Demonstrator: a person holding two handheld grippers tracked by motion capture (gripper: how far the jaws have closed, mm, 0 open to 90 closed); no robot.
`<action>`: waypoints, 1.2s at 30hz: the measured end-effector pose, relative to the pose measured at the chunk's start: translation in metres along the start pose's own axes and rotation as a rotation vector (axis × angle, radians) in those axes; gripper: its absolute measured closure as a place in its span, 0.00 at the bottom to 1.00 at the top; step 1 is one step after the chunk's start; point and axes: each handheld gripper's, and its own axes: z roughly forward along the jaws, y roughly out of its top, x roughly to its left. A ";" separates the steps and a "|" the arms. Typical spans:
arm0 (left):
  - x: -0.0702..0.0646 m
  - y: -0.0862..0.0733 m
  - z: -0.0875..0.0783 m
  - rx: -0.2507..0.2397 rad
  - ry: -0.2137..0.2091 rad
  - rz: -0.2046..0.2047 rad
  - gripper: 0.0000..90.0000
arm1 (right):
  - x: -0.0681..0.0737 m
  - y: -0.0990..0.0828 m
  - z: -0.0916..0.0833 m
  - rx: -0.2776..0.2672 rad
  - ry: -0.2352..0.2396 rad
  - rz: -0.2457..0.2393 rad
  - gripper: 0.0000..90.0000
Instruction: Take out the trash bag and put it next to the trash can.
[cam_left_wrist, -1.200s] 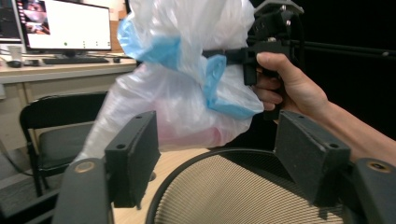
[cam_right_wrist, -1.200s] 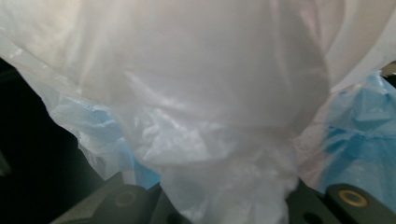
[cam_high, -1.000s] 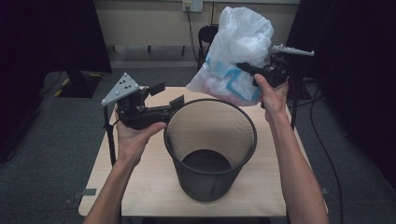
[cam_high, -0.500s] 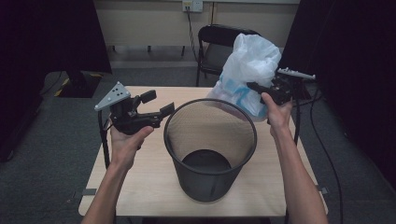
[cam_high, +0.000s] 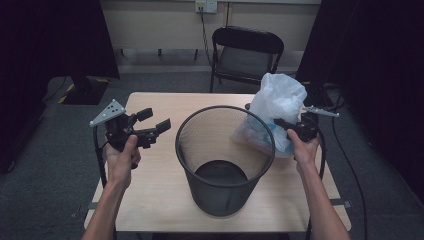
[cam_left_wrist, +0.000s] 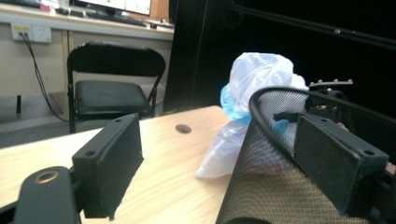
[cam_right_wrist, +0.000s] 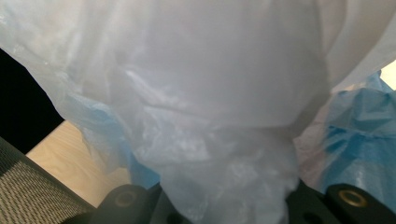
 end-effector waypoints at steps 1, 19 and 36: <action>0.001 -0.002 0.000 0.005 0.003 -0.004 0.17 | -0.002 -0.003 -0.001 0.002 -0.005 0.003 0.98; 0.028 -0.074 0.004 0.225 0.132 -0.002 0.18 | -0.018 -0.073 0.007 0.188 -0.076 -0.038 0.89; 0.029 -0.159 0.019 0.526 0.160 0.022 0.19 | -0.046 -0.075 0.035 0.166 -0.139 0.027 0.78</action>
